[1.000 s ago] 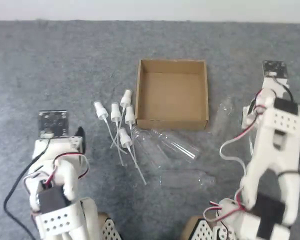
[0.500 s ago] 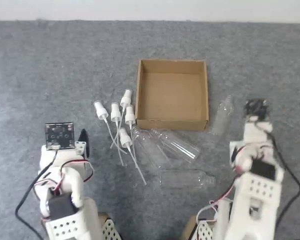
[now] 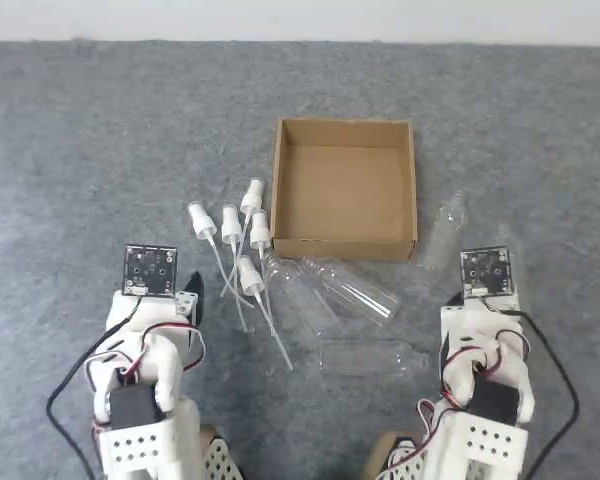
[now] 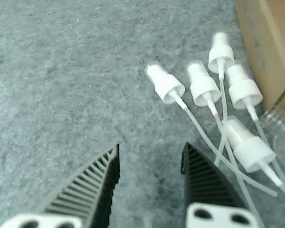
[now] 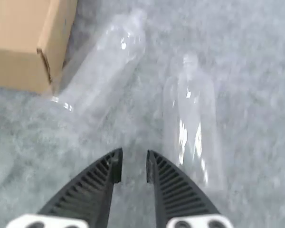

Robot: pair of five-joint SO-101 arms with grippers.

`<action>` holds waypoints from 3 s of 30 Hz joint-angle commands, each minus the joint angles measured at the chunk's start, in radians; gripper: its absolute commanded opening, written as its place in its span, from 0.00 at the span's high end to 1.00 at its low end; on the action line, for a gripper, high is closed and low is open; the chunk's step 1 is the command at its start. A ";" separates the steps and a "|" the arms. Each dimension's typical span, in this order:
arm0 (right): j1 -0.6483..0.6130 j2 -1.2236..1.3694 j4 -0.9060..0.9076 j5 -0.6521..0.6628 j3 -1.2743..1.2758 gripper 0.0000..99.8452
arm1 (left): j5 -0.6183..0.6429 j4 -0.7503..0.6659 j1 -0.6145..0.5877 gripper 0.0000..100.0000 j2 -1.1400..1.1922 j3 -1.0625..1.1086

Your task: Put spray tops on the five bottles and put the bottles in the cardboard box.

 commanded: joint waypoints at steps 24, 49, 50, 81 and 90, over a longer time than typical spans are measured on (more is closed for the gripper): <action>0.008 -0.077 0.329 0.017 0.018 0.95 | 0.014 0.189 0.000 0.80 -0.025 -0.007; 0.012 -0.077 0.329 0.017 0.018 0.95 | 0.015 0.189 0.005 0.80 -0.025 -0.007; 0.012 -0.077 0.329 0.017 0.018 0.95 | 0.015 0.189 0.005 0.80 -0.025 -0.007; 0.008 -0.077 0.329 0.017 0.018 0.95 | 0.015 0.219 0.000 0.80 -0.025 -0.007; 0.008 -0.077 0.329 0.017 0.018 0.95 | 0.015 0.219 0.000 0.80 -0.025 -0.007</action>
